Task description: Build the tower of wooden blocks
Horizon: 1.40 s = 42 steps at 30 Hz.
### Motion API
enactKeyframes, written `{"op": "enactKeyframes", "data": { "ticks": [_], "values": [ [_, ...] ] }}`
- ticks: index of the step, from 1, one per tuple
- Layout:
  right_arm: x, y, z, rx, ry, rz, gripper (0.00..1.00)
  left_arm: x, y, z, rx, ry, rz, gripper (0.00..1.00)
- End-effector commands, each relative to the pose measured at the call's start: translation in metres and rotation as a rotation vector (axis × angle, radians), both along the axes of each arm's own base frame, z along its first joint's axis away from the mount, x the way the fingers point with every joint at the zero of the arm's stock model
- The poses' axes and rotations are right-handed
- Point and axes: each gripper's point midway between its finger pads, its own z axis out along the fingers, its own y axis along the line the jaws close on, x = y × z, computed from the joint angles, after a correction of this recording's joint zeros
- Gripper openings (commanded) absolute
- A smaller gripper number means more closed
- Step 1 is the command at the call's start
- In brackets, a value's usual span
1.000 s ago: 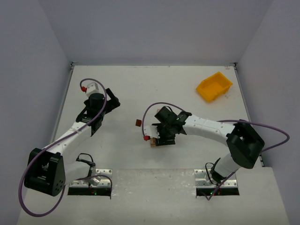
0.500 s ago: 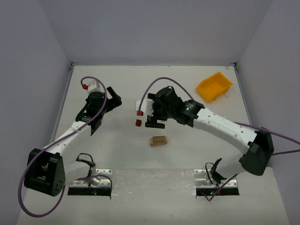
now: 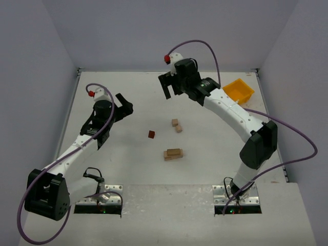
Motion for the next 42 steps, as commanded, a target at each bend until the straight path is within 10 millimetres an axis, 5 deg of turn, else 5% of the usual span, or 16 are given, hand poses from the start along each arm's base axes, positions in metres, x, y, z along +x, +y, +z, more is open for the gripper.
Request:
{"op": "enactKeyframes", "data": {
  "ticks": [1,9,16,21,33,42],
  "values": [
    [-0.022,-0.021,-0.059,0.147,0.219,-0.216,0.99,0.006,-0.002,0.016,-0.022,-0.062,-0.009,1.00],
    [-0.037,-0.020,-0.149,0.063,0.427,-0.255,0.99,0.005,-0.018,0.016,-0.052,-0.096,-0.099,1.00],
    [-0.033,-0.017,-0.188,0.019,0.502,-0.311,0.87,0.004,-0.015,0.016,-0.050,-0.101,-0.084,1.00],
    [-0.034,-0.018,-0.204,0.004,0.523,-0.322,0.68,0.003,-0.016,0.017,-0.050,-0.108,-0.087,1.00],
    [-0.030,-0.019,-0.224,-0.031,0.544,-0.340,0.63,0.002,-0.015,0.018,-0.051,-0.113,-0.086,1.00],
    [-0.029,-0.018,-0.229,-0.032,0.546,-0.342,0.43,0.002,-0.015,0.018,-0.052,-0.114,-0.087,1.00]
  ]
}}
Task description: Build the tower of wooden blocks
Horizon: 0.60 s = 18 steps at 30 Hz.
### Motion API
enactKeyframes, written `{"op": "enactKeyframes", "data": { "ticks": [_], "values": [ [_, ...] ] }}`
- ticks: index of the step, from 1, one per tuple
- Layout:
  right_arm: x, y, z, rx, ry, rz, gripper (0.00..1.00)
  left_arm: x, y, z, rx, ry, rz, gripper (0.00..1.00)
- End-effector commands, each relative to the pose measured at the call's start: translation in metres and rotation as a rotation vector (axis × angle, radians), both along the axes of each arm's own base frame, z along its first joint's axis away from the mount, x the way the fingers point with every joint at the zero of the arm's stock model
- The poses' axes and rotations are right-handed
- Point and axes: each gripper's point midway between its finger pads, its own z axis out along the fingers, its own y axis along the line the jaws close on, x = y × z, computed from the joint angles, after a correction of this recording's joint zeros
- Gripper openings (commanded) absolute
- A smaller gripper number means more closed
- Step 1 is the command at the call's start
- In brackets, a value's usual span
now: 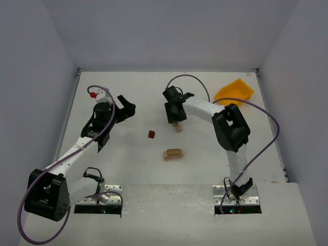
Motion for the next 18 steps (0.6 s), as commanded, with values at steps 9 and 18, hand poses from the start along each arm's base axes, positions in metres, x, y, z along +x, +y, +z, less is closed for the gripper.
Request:
{"op": "enactKeyframes", "data": {
  "ticks": [9,18],
  "values": [
    [0.019,0.010,0.028,0.046,-0.091,0.003,0.25,0.003,-0.001,0.021,-0.015,-0.080,-0.013,1.00],
    [-0.003,0.020,0.094,0.073,-0.205,0.076,0.22,0.002,-0.001,0.020,-0.017,-0.079,-0.015,1.00]
  ]
}}
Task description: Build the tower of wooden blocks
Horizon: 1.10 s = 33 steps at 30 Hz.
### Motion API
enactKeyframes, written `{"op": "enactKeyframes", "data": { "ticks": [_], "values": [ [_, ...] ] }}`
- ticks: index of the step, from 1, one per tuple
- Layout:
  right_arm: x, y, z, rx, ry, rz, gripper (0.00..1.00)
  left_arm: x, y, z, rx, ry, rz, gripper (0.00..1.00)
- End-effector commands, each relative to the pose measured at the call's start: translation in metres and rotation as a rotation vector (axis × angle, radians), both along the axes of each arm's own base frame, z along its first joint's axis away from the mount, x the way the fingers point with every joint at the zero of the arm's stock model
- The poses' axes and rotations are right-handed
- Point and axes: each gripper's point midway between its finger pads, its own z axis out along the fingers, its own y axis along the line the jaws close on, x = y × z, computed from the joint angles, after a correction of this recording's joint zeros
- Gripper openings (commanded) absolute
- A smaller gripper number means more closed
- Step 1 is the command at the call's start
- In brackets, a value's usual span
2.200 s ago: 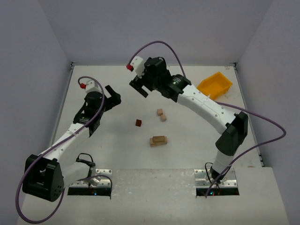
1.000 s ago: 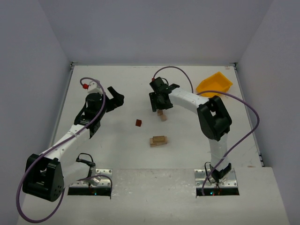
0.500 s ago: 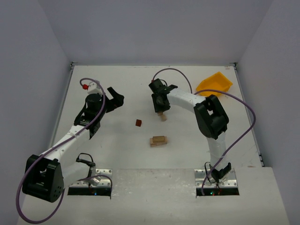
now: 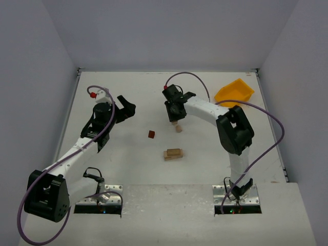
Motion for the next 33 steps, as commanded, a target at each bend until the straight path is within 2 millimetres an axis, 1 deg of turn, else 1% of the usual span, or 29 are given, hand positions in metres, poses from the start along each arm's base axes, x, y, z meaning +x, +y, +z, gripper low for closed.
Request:
{"op": "enactKeyframes", "data": {
  "ticks": [1,3,4,7,9,11,12,13,14,15,18,22,24,28,30,33],
  "values": [
    [-0.009,0.015,0.084,0.073,-0.179,0.048,0.22,0.003,0.000,0.019,-0.013,-0.072,-0.009,1.00],
    [-0.026,0.022,0.095,0.077,-0.190,0.102,0.22,0.002,-0.001,0.020,-0.016,-0.079,-0.012,1.00],
    [-0.036,0.022,0.103,0.086,-0.209,0.132,0.22,0.002,-0.002,0.020,-0.016,-0.079,-0.017,1.00],
    [-0.078,0.045,0.112,0.147,-0.202,0.471,0.20,0.001,-0.003,0.022,-0.019,-0.085,-0.025,1.00],
    [-0.106,0.050,0.110,0.200,-0.178,0.679,0.19,0.000,-0.004,0.023,-0.022,-0.091,-0.034,1.00],
    [-0.124,0.051,0.124,0.209,-0.252,0.952,0.17,-0.001,-0.006,0.024,-0.024,-0.094,-0.044,1.00],
    [-0.131,0.054,0.125,0.238,-0.244,0.993,0.18,-0.001,-0.006,0.024,-0.024,-0.094,-0.045,1.00],
    [-0.141,0.049,0.124,0.217,-0.262,1.113,0.18,-0.002,-0.006,0.023,-0.025,-0.094,-0.046,1.00],
    [-0.153,0.046,0.121,0.229,-0.236,1.185,0.17,-0.002,-0.006,0.024,-0.024,-0.094,-0.045,1.00],
    [-0.166,0.043,0.118,0.245,-0.211,1.255,0.16,-0.002,-0.006,0.024,-0.023,-0.094,-0.045,1.00],
    [-0.190,0.028,0.107,0.226,-0.146,1.424,0.16,-0.002,-0.005,0.025,-0.023,-0.101,-0.042,1.00],
    [-0.202,0.022,0.099,0.167,-0.119,1.505,0.16,-0.001,-0.005,0.026,-0.020,-0.105,-0.042,1.00],
    [-0.205,0.018,0.095,0.126,-0.123,1.541,0.16,-0.001,-0.005,0.025,-0.019,-0.104,-0.043,1.00],
    [-0.198,0.022,0.095,0.093,-0.129,1.532,0.17,-0.001,-0.004,0.024,-0.017,-0.102,-0.037,1.00],
    [-0.192,0.026,0.091,0.064,-0.125,1.483,0.17,-0.001,-0.003,0.024,-0.017,-0.102,-0.032,1.00],
    [-0.184,0.025,0.083,-0.011,-0.119,1.425,0.17,-0.001,-0.002,0.024,-0.018,-0.101,-0.026,1.00]
  ]
}}
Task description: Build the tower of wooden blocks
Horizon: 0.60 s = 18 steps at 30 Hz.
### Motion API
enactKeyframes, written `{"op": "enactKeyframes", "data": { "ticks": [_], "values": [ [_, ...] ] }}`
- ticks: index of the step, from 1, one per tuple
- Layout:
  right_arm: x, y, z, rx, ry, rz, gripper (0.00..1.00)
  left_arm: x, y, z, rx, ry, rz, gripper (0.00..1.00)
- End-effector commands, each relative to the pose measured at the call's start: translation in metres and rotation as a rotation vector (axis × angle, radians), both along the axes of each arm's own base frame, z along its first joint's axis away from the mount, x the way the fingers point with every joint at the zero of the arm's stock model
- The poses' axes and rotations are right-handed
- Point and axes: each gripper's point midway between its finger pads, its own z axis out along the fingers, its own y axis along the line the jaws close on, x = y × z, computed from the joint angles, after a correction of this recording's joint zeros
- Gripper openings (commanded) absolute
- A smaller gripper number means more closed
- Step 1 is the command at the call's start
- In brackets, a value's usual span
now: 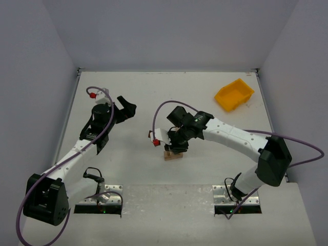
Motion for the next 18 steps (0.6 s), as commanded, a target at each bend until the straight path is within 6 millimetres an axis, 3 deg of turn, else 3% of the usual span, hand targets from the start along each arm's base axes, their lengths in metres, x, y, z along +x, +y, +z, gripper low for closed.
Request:
{"op": "enactKeyframes", "data": {
  "ticks": [1,7,18],
  "values": [
    [0.020,0.008,-0.002,-0.037,-0.088,-0.078,0.16,0.004,0.003,0.016,-0.004,-0.067,0.009,1.00],
    [0.034,0.007,-0.014,-0.097,-0.142,-0.196,0.15,0.004,0.004,0.015,-0.004,-0.065,0.016,1.00],
    [0.029,0.005,-0.024,-0.111,-0.138,-0.218,0.17,0.004,0.004,0.016,-0.005,-0.069,0.014,1.00]
  ]
}}
